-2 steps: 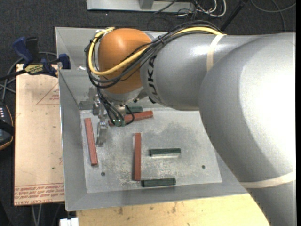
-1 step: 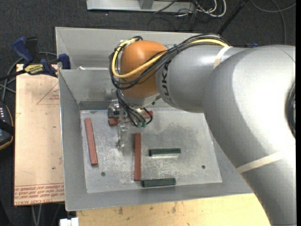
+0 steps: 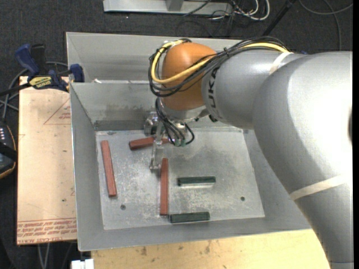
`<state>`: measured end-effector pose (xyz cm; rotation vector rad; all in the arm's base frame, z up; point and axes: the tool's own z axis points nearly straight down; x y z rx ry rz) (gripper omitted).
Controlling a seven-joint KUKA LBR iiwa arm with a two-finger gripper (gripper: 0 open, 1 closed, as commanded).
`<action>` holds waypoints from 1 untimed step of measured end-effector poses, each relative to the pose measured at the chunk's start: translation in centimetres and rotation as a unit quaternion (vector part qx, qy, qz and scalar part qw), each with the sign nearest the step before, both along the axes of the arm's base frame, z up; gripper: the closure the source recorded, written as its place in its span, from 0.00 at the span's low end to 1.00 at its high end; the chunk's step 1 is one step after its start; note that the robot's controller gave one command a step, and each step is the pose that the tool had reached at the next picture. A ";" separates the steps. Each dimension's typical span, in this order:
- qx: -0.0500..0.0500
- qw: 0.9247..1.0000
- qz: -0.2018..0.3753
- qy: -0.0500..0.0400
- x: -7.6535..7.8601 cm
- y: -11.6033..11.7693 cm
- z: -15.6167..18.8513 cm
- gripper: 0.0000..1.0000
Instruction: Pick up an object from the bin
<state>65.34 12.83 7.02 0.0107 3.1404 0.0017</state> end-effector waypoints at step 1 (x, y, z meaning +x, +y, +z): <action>0.000 0.998 0.056 -0.001 -0.5 2.6 0.0 0.00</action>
Offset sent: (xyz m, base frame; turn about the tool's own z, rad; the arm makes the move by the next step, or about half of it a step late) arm -0.0052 0.0243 -0.0002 -0.1119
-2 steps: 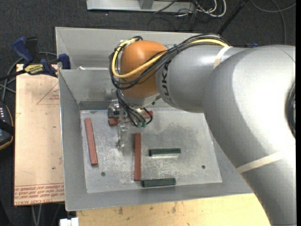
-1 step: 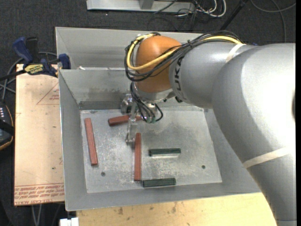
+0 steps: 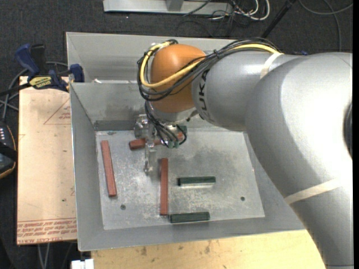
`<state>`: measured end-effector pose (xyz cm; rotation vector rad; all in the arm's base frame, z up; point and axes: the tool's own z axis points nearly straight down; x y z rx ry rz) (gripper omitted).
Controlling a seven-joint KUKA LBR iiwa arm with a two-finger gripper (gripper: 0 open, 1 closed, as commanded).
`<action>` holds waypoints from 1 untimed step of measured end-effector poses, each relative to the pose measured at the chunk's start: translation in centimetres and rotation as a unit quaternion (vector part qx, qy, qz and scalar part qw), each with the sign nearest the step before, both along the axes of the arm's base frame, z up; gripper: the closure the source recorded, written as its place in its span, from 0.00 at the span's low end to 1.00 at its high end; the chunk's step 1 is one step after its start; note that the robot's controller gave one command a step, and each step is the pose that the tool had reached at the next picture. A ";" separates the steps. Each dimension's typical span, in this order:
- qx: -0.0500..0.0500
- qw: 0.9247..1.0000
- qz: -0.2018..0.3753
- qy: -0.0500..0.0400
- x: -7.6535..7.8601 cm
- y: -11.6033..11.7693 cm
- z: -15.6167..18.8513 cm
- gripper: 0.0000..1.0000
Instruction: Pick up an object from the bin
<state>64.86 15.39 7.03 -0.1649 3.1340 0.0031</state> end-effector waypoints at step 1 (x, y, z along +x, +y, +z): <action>0.000 1.000 -0.001 0.000 0.1 -0.1 0.1 1.00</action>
Offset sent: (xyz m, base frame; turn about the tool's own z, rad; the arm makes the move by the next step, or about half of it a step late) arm 0.0000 0.0000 0.0000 0.0000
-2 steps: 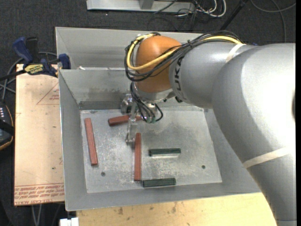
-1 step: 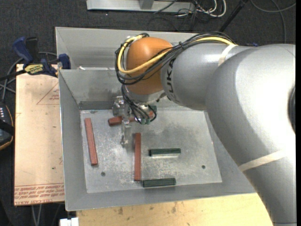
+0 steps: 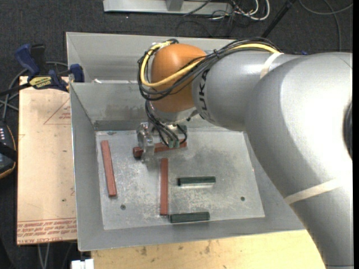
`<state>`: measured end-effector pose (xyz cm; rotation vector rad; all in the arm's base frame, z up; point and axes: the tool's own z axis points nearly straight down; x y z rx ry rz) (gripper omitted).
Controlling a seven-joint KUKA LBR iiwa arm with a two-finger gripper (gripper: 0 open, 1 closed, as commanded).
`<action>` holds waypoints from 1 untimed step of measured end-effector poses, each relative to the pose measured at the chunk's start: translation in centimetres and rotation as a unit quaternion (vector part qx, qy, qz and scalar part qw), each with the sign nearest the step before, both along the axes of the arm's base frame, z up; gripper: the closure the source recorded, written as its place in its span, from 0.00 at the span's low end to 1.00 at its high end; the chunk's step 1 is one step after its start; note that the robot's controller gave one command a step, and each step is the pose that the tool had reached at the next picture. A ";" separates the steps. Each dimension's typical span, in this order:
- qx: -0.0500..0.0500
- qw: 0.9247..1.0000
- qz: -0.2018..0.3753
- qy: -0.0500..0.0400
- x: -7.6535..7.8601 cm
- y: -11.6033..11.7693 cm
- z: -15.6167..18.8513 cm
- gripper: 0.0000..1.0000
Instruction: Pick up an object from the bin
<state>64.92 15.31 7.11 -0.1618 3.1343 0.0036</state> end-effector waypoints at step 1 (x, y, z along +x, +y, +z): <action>0.000 1.000 -0.014 -0.005 -0.5 -1.2 13.8 1.00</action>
Offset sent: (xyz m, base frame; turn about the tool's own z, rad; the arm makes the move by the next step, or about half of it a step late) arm -0.0071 -0.0129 0.1320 0.0298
